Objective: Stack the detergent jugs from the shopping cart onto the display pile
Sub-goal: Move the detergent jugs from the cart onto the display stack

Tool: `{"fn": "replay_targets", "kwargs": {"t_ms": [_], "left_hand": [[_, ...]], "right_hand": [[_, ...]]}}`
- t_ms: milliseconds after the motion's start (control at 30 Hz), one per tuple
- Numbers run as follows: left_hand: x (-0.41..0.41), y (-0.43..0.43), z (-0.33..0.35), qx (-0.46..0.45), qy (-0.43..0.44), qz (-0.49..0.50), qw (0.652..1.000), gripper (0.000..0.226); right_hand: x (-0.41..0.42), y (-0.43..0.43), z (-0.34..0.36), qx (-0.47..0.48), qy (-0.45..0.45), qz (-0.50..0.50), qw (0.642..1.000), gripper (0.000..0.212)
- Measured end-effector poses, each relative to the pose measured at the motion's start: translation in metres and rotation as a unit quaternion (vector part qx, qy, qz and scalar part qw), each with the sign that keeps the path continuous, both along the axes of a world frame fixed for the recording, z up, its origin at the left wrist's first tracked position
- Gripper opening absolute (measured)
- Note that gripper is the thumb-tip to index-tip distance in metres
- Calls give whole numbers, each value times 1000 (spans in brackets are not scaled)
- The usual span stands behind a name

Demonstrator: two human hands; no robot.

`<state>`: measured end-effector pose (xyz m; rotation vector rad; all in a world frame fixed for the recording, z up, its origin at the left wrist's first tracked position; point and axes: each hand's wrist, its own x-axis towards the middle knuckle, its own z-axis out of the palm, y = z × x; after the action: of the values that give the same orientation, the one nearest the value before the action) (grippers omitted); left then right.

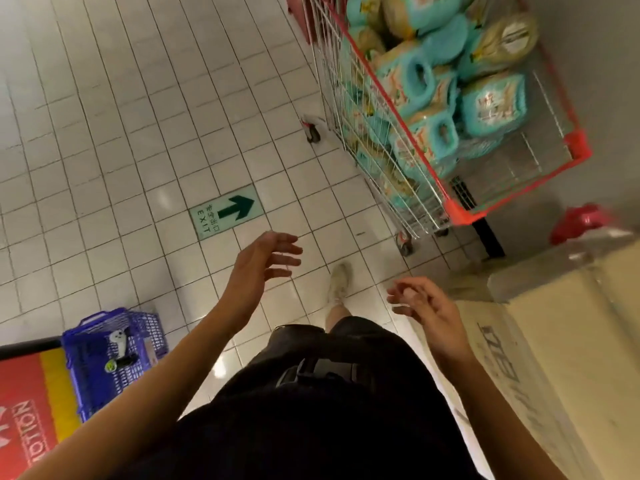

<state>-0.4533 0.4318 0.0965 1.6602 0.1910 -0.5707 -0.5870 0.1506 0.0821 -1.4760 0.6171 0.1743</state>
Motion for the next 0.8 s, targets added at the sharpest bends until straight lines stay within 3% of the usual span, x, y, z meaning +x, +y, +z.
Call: {"fn": "replay_targets", "kwargs": {"t_ms": [133, 233, 467, 800], "left_hand": [[49, -12, -2, 21, 41, 37, 998, 53], [83, -13, -3, 44, 54, 48, 996, 53], [189, -34, -12, 76, 62, 45, 994, 53], [412, -151, -17, 54, 78, -156, 983, 57]], "right_hand": [[97, -28, 4, 31, -9, 16, 999, 27], [166, -46, 7, 35, -23, 43, 998, 13], [294, -80, 9, 41, -54, 56, 996, 14], [418, -122, 5, 26, 8, -92, 995, 16]]}}
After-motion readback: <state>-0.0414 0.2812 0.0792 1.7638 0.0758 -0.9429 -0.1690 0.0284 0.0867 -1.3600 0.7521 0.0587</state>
